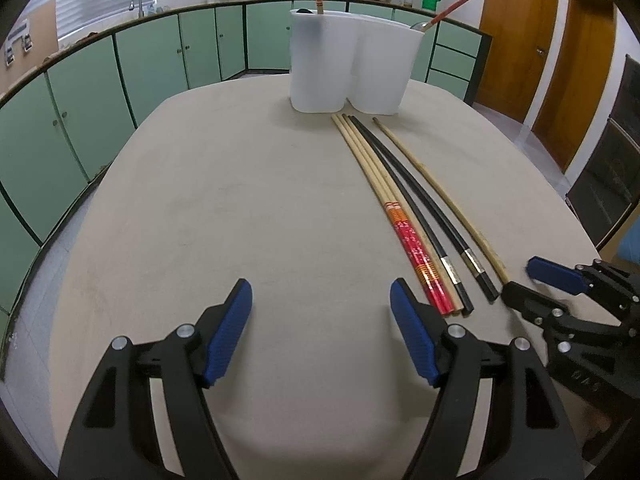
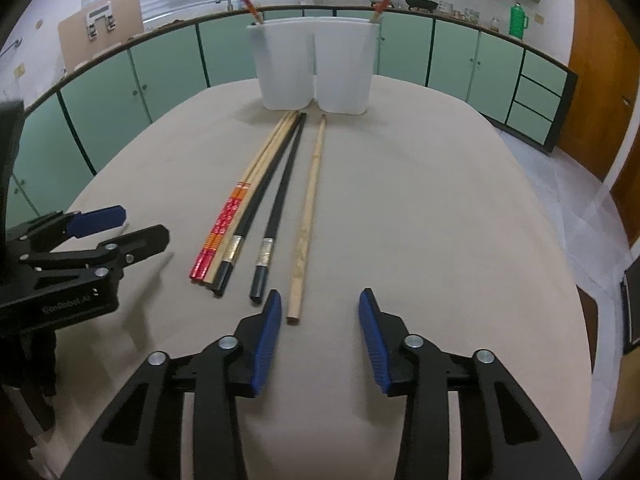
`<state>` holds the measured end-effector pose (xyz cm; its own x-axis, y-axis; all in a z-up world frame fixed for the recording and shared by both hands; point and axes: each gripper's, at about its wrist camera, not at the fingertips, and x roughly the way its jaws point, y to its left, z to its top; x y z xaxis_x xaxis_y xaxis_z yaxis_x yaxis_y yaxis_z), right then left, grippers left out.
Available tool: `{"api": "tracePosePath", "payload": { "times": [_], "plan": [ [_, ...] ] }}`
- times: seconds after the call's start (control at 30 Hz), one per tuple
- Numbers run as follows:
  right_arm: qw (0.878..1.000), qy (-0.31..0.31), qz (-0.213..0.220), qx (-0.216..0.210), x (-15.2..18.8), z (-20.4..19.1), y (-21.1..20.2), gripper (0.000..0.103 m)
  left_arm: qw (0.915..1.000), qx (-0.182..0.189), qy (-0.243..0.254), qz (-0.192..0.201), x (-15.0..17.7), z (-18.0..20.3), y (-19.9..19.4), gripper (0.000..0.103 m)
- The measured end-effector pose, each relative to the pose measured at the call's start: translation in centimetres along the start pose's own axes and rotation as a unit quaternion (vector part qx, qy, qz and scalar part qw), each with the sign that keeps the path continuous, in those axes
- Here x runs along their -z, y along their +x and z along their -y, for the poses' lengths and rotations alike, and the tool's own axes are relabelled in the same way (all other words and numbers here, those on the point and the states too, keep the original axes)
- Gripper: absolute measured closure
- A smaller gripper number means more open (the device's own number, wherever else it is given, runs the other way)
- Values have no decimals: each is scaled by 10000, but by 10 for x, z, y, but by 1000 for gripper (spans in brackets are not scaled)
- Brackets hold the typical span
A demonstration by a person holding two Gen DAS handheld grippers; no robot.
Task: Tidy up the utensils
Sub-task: 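Move the right tool to a plain wooden chopstick and close on it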
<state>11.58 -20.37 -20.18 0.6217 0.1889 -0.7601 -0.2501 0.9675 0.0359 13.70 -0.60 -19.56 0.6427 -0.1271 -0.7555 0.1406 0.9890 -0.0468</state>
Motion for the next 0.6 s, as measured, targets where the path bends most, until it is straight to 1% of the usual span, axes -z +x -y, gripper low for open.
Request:
{"api": "tracePosePath", "payload": {
  "times": [0.07, 0.1, 0.13, 0.23, 0.37, 0.6],
  "plan": [
    [10000, -81, 7, -36, 0, -4, 0, 81, 10000, 32, 14, 3, 0, 3, 0, 33],
    [9999, -131, 8, -89, 0, -7, 1, 86, 10000, 66, 15, -2, 0, 4, -1, 33],
    [9998, -163, 11, -115, 0, -8, 0, 94, 10000, 95, 13, -7, 0, 6, -1, 33],
    [9998, -121, 16, -139, 0, -6, 0, 95, 9998, 193, 41, 0, 0, 12, -2, 33],
    [10000, 44, 10, -76, -2, 6, 1, 96, 9995, 271, 138, -45, -1, 23, 0, 33],
    [9998, 169, 15, -119, -1, 14, 2, 96, 9994, 141, 250, -207, 0, 32, 10, 33]
  ]
}}
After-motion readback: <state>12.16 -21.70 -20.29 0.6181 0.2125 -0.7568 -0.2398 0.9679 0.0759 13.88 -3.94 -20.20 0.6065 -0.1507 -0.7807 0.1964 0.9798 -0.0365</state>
